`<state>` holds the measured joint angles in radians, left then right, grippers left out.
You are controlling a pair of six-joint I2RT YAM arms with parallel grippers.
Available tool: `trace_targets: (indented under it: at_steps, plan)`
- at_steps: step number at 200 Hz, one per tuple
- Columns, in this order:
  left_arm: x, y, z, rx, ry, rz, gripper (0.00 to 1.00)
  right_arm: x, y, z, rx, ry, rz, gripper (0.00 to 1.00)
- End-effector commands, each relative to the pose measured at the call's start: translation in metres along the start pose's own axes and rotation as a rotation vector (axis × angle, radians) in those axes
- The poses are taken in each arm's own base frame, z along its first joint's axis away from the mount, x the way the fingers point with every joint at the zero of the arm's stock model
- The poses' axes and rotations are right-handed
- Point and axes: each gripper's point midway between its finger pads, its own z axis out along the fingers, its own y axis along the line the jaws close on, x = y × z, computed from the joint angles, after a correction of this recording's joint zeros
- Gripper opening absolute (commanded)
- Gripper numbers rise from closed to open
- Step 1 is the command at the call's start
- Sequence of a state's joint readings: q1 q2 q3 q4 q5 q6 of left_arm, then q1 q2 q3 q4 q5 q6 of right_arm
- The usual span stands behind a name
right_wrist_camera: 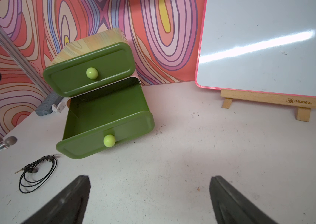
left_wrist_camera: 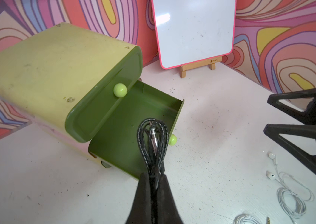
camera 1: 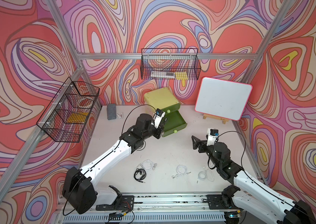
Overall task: Place the wired earphones into the drawer by color
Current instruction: Place the wired earphones in the drawer.
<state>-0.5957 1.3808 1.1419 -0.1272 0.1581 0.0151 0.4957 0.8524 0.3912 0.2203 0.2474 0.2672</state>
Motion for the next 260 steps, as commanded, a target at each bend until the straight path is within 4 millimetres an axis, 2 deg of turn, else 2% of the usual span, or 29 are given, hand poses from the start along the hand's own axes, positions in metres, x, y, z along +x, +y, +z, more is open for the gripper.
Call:
trace_targets:
  at_steps: [1, 79, 146, 220, 260]
  plan:
    - [-0.019, -0.008, 0.014, 0.064, -0.035, 0.138, 0.00, -0.008, -0.004, -0.003, 0.012, -0.049, -0.008, 0.98]
    - [-0.025, 0.001, 0.076, 0.074, 0.029, 0.387, 0.00, -0.010, -0.007, -0.007, 0.021, -0.067, -0.007, 0.98]
    - [0.004, 0.015, 0.117, 0.047, 0.148, 0.460, 0.00, -0.011, -0.009, -0.010, 0.030, -0.079, -0.007, 0.98]
    - [0.027, 0.029, 0.142, -0.008, 0.209, 0.460, 0.00, -0.014, -0.011, -0.012, 0.037, -0.088, -0.007, 0.98]
    - [0.030, 0.030, 0.146, -0.017, 0.210, 0.433, 0.19, -0.012, -0.010, -0.011, 0.036, -0.083, -0.009, 0.98]
